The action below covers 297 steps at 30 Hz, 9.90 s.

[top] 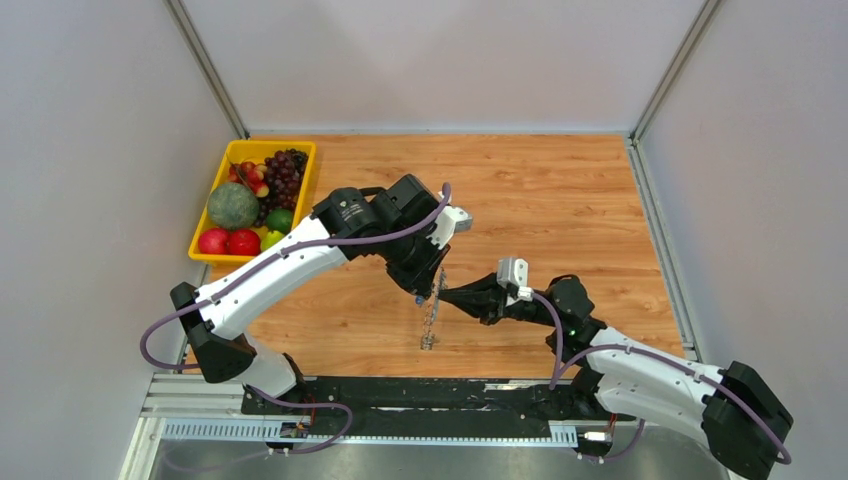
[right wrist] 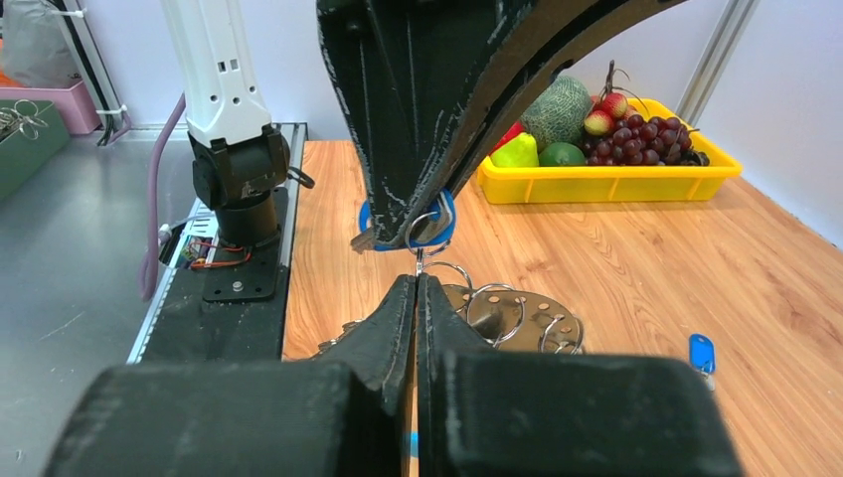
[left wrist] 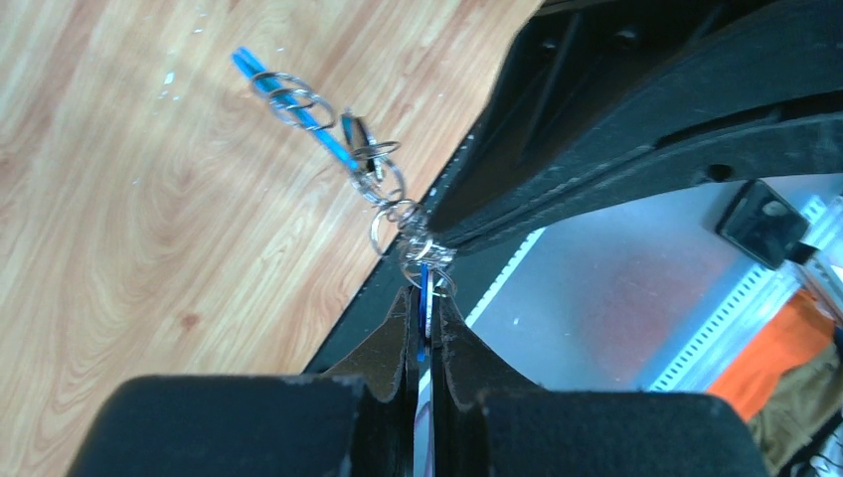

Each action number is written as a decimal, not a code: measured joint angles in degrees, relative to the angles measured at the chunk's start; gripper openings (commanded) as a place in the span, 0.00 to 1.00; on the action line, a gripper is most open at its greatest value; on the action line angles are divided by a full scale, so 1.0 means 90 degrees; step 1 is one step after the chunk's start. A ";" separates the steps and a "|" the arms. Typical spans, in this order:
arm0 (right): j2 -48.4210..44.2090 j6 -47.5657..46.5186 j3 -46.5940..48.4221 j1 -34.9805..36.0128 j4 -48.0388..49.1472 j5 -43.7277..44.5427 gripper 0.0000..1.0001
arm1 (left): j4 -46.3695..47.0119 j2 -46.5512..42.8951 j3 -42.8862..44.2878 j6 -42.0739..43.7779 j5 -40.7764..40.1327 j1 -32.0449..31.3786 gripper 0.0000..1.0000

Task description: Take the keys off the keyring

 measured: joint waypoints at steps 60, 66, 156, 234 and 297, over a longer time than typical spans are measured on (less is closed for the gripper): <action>0.0294 -0.0410 0.0682 -0.0073 -0.1311 -0.1158 0.05 | -0.0209 -0.0046 0.0002 0.1549 -0.0760 -0.0673 0.01; 0.0401 -0.0381 0.0682 -0.0097 -0.1146 -0.1214 0.00 | -0.0265 -0.0073 0.0012 0.1547 -0.0799 -0.0675 0.00; -0.1224 -0.0896 0.0444 0.0663 -0.2028 0.2200 0.00 | 0.1345 -0.0850 -0.0775 0.1059 -0.0753 -0.0124 0.00; -0.2072 0.0209 -0.0573 0.0699 -0.1137 0.3402 0.43 | 0.1819 -0.0877 -0.1229 0.1401 -0.0801 -0.0386 0.00; -0.0571 0.0430 0.1163 0.0556 -0.2851 0.2569 0.00 | 0.1384 -0.0801 -0.0840 0.1773 -0.1297 -0.0583 0.00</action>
